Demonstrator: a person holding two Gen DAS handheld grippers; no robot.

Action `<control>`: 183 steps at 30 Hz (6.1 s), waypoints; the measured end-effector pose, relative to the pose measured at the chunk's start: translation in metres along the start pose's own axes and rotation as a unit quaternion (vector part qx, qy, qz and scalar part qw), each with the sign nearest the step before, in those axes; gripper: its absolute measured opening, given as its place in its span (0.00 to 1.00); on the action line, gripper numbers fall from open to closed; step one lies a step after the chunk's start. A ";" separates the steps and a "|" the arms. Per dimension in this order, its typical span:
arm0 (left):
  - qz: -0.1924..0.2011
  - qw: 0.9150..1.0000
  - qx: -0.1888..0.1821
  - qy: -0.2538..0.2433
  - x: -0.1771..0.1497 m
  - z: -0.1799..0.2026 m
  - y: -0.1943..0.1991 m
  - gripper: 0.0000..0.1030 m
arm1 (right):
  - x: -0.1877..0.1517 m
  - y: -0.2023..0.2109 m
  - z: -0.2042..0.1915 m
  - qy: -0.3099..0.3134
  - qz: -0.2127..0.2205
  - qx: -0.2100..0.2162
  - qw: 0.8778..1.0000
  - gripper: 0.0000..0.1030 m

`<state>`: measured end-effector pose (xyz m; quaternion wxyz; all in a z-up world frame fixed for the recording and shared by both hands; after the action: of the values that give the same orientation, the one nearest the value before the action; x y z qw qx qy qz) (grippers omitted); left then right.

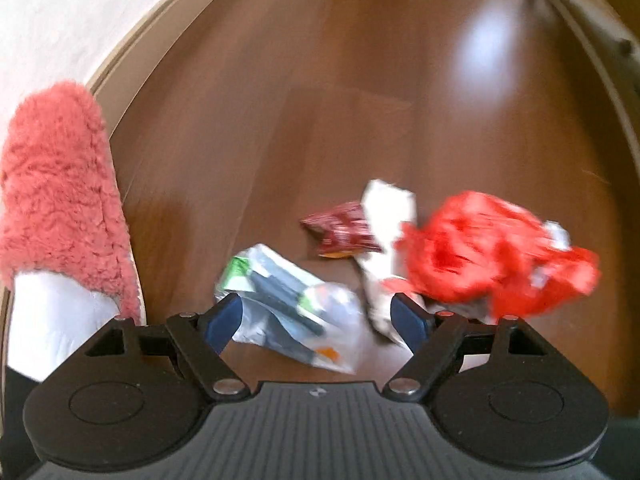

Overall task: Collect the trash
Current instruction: 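Lower the left tool to the clear plastic bag and grasp it, then lift the clear plastic bag with the left tool over the bin, then open the left tool to drop the clear bag into the bin, then move the left tool down to the red plastic bag, then close the left tool on the red plastic bag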

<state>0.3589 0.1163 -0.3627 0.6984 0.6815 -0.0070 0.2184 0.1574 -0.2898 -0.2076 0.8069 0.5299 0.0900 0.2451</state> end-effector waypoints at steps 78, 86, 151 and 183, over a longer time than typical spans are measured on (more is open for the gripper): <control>0.112 0.907 -0.240 -0.326 -0.202 0.200 0.343 0.07 | -0.012 0.023 -0.020 0.026 -0.004 -0.084 0.996 0.11; 0.059 0.898 -0.256 -0.352 -0.232 0.228 0.311 0.07 | -0.010 0.025 -0.024 0.030 -0.003 -0.094 0.995 0.12; 0.121 0.965 -0.102 -0.208 -0.094 0.078 0.173 0.75 | 0.010 0.036 -0.010 -0.015 0.024 -0.049 0.998 0.06; -0.035 0.978 -0.141 -0.146 0.004 0.121 -0.052 0.74 | 0.017 0.030 -0.015 -0.016 0.018 -0.023 0.999 0.05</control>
<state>0.4141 0.0030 -0.4018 0.7863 0.6005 -0.1157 0.0883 0.1570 -0.2595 -0.1848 0.8157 0.5165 0.0621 0.2531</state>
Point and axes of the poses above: each gripper's, at about its wrist camera, not at the fingertips, and y roughly against the way its jaws point, z to its right, x to its top, the point moved 8 cm from there along -y, roughly the way its jaws point, and after that the axes turned 4 degrees about -x, right-handed, at the moved point
